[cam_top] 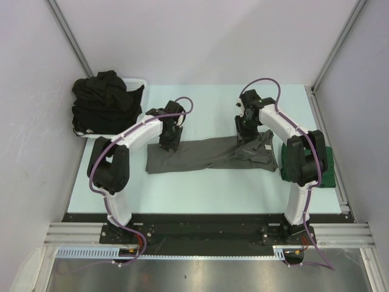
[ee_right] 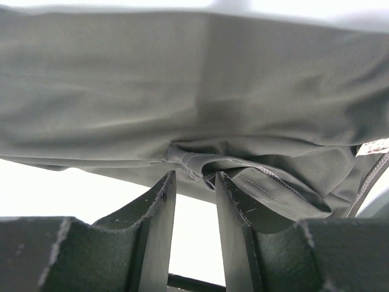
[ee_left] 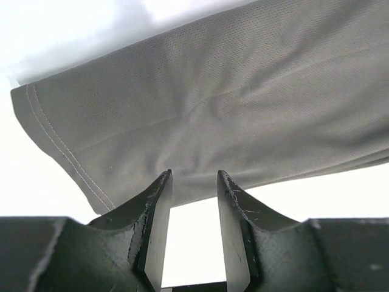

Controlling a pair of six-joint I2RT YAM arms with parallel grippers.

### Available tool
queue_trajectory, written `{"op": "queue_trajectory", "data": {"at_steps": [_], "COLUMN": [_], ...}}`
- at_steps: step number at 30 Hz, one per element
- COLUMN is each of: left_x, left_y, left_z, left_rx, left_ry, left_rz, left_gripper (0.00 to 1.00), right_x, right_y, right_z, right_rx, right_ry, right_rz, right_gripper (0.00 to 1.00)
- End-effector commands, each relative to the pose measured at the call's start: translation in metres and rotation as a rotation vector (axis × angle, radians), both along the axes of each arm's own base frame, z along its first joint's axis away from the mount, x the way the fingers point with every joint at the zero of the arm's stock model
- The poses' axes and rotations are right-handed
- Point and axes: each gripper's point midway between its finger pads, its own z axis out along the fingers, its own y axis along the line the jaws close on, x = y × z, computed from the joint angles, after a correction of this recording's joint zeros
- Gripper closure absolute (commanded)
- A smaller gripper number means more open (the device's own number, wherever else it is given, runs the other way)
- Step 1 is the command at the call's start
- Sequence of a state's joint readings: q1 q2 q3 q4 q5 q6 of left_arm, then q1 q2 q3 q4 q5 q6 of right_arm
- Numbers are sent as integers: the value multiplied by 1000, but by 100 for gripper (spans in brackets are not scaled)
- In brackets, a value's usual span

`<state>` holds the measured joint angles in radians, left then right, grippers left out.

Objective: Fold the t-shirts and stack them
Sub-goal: Fold the other side of the tshirt into a rectangle

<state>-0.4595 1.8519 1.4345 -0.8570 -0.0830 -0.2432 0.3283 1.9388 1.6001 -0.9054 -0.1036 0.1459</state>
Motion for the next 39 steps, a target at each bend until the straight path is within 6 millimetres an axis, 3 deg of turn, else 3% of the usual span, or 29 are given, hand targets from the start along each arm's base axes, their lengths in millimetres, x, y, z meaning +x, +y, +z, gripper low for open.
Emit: {"op": "queue_trajectory", "data": {"at_steps": [1, 9, 25, 31, 39], "left_x": [6, 4, -5, -6, -6], "left_y": [-8, -9, -4, -3, -3], "left_z": [34, 34, 30, 28, 26], "left_rx": [-59, -63, -48, -42, -38], "left_ry": [-75, -71, -60, -55, -51], "left_rz": [-10, -9, -5, -4, -5], "left_gripper": [59, 58, 58, 58, 57], "right_x": [-9, -18, -2, -2, -6], "right_y": [-5, -7, 5, 10, 12], "right_z": [-3, -15, -12, -16, -19], "right_rx": [-26, -29, -11, -2, -4], "right_ry": [14, 41, 4, 12, 26], "right_rz": [-5, -8, 12, 22, 33], "right_gripper": [63, 66, 66, 81, 92]}}
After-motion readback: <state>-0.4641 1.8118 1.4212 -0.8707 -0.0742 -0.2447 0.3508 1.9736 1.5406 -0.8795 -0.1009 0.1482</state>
